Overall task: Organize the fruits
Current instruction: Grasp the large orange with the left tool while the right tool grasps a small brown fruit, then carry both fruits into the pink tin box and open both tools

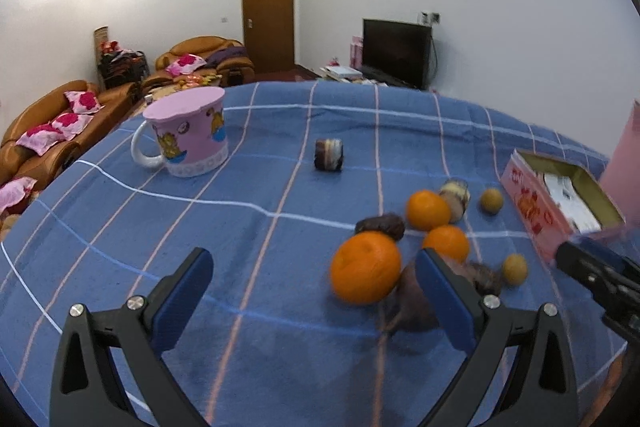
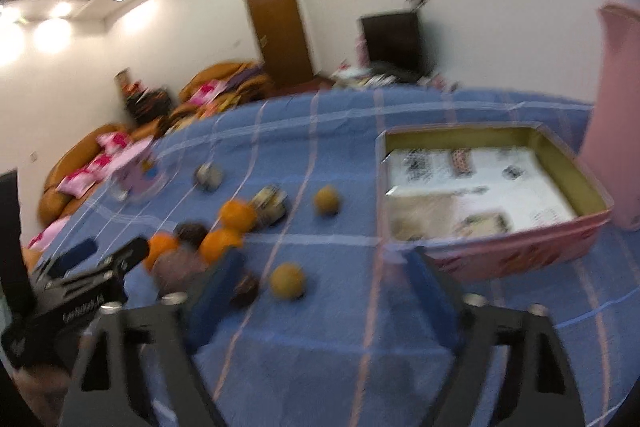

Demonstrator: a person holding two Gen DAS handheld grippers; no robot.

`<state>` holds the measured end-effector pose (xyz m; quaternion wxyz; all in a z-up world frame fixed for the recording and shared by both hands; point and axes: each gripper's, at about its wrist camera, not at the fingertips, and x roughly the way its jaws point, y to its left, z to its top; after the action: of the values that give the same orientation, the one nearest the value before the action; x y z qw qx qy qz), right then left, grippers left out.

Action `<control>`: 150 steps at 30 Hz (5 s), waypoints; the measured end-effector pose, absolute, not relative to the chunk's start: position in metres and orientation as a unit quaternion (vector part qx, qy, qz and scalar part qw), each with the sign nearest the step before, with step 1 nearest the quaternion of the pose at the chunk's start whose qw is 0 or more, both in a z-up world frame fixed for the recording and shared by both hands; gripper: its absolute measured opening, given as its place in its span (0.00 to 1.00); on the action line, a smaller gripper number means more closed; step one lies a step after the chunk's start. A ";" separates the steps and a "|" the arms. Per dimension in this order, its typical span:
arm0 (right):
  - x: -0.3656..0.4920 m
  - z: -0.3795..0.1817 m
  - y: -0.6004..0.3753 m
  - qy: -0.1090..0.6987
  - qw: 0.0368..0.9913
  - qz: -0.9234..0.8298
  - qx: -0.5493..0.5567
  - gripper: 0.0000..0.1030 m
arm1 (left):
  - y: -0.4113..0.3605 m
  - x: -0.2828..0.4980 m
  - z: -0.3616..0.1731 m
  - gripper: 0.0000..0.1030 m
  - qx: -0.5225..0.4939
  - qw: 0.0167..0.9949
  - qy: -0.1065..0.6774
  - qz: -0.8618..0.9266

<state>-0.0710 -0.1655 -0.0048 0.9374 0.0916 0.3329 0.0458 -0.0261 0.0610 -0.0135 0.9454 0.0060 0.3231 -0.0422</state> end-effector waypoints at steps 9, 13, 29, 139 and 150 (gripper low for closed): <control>-0.046 -0.029 -0.144 0.391 0.914 0.083 0.077 0.40 | 0.056 -0.034 -0.020 0.95 0.068 0.934 0.342 -0.071; -0.030 -0.038 -0.141 0.417 0.901 0.085 0.088 0.40 | 0.050 -0.029 -0.023 0.95 0.088 0.930 0.350 -0.064; -0.037 -0.024 -0.140 0.393 0.915 0.080 0.040 0.26 | 0.040 -0.014 -0.025 0.88 0.111 0.927 0.353 -0.060; -0.036 0.006 -0.337 0.313 0.944 -0.097 0.038 0.26 | -0.202 0.007 -0.004 0.47 0.114 0.930 0.308 -0.165; -0.033 0.001 -0.334 0.323 0.942 -0.083 0.047 0.26 | -0.209 0.008 -0.007 0.47 0.127 0.928 0.303 -0.174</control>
<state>-0.0333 -0.3339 0.0011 0.9417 0.0474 0.3226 -0.0828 0.0078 -0.2092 -0.0074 0.9282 0.1272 0.3033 -0.1740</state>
